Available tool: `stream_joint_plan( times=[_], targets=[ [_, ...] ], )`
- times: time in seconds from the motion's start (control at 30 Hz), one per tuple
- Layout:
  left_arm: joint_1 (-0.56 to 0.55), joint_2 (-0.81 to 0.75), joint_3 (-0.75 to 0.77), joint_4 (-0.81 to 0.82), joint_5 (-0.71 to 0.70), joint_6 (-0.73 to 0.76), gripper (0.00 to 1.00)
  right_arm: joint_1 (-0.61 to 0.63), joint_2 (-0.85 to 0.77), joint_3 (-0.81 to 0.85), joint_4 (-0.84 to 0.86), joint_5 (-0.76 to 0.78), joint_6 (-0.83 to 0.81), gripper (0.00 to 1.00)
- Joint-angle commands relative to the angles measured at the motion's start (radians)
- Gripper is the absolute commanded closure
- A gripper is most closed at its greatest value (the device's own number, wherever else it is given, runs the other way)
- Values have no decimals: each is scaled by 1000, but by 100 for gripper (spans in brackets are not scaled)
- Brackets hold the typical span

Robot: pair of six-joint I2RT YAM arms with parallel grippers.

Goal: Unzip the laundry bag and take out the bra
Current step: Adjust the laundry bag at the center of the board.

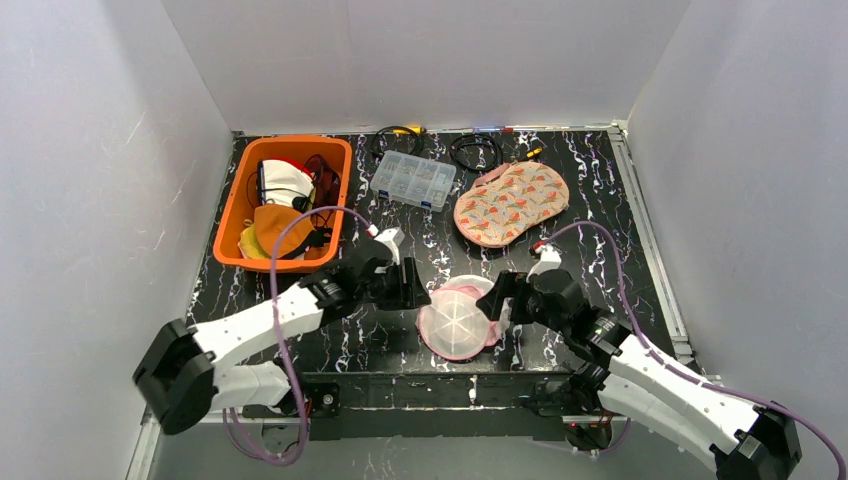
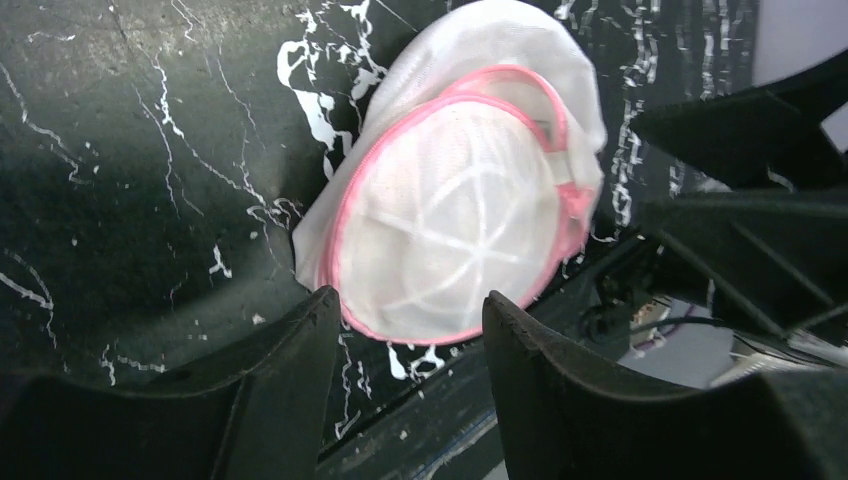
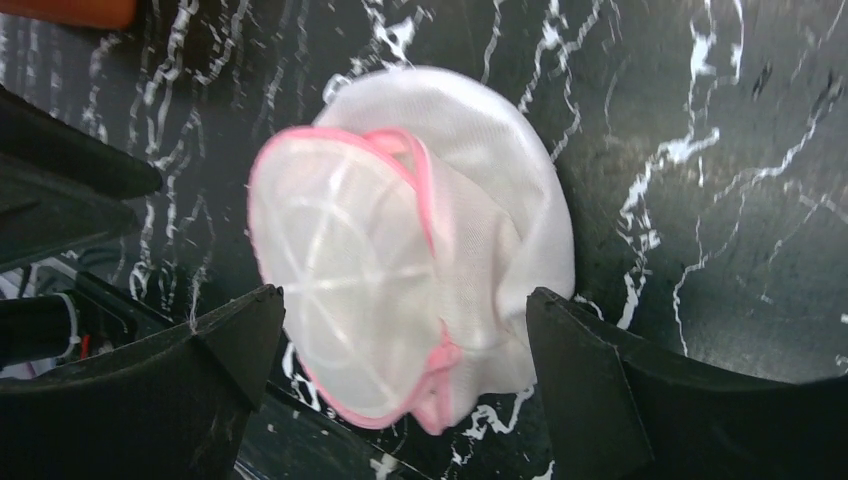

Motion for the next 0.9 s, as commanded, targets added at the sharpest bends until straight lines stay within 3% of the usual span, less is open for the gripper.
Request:
stream_joint_plan(
  times=[0.0, 0.3, 0.87],
  targets=[
    [2, -136, -70, -63, -13, -14, 47, 6, 21, 131, -89, 18, -85, 2],
    [2, -172, -132, -53, -15, -57, 48, 4, 268, 275, -195, 76, -215, 30],
    [2, -189, -204, 1, 9, -85, 48, 98, 506, 363, -209, 58, -353, 32]
  ],
)
